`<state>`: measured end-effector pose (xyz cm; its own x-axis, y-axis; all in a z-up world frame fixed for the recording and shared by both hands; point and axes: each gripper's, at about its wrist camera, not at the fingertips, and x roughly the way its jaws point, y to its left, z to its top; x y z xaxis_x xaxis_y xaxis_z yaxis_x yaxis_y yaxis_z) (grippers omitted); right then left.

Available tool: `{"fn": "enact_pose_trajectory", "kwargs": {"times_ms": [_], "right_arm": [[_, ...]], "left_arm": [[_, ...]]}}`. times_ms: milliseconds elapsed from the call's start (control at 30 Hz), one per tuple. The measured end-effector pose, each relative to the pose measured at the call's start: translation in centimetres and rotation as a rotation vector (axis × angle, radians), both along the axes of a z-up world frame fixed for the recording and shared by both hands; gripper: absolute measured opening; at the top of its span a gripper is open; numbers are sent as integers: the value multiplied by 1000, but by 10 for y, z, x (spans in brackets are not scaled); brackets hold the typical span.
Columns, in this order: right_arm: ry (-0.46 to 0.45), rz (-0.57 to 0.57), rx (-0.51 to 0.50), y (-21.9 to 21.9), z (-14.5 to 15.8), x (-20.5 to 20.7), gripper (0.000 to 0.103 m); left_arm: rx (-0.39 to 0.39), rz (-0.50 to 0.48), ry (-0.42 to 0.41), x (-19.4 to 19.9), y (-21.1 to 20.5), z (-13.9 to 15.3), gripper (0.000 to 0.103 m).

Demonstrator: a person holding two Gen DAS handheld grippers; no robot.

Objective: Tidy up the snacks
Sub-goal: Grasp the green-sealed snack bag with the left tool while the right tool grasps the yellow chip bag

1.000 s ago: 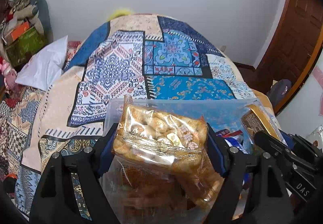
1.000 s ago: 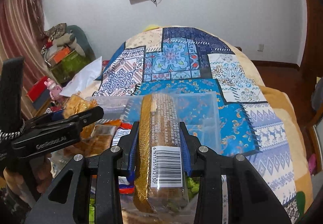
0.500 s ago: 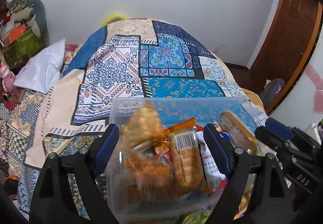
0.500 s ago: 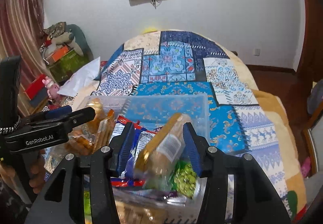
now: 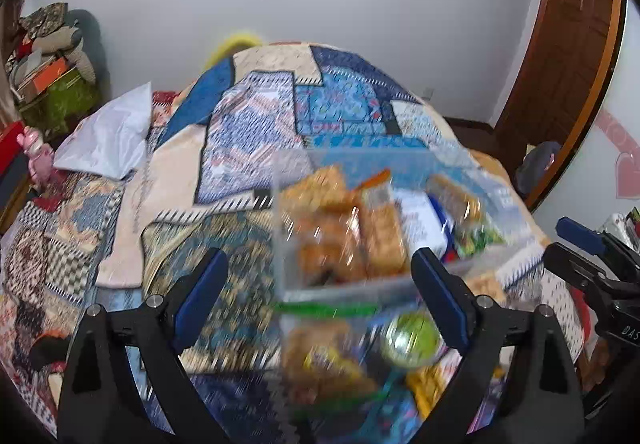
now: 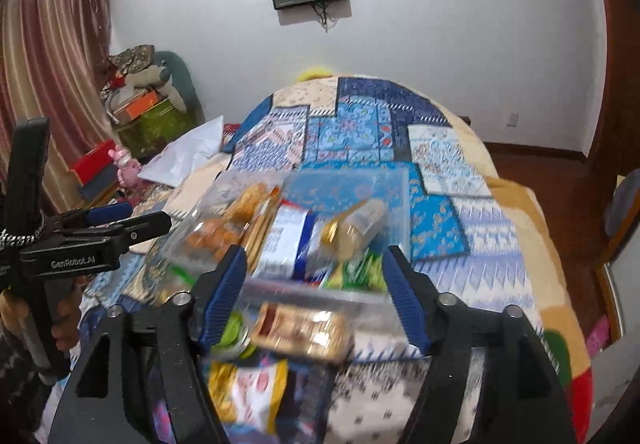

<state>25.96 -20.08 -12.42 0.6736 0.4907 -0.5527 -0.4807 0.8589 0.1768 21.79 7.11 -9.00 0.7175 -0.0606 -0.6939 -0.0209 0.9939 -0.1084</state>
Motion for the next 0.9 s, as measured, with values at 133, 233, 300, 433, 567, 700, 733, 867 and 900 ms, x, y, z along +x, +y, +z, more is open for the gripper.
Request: {"fn": "enact_pose_trajectory", "kwargs": {"times_ms": [133, 233, 300, 433, 567, 700, 733, 867, 900], "right_arm": [[23, 22, -38, 6, -15, -18, 76], [79, 49, -60, 14, -35, -26, 76], [122, 60, -71, 20, -50, -28, 76], [181, 110, -89, 34, -71, -35, 76], [217, 131, -123, 50, -87, -36, 76], [256, 147, -133, 62, -99, -32, 76], [254, 146, -143, 64, -101, -32, 77], [216, 161, -170, 69, -103, -33, 78], [211, 165, -172, 69, -103, -34, 78]], "left_arm": [[10, 8, 31, -25, 7, -15, 94], [16, 23, 76, -39, 13, -33, 94], [10, 26, 102, -50, 16, -44, 94], [-5, 24, 135, -66, 20, -60, 94], [-9, 28, 160, -78, 21, -73, 94], [-10, 29, 181, -80, 19, -82, 94], [-10, 28, 185, -79, 18, -84, 94], [-27, 15, 182, -69, 11, -84, 94], [-32, 12, 179, -66, 9, -83, 94]]}}
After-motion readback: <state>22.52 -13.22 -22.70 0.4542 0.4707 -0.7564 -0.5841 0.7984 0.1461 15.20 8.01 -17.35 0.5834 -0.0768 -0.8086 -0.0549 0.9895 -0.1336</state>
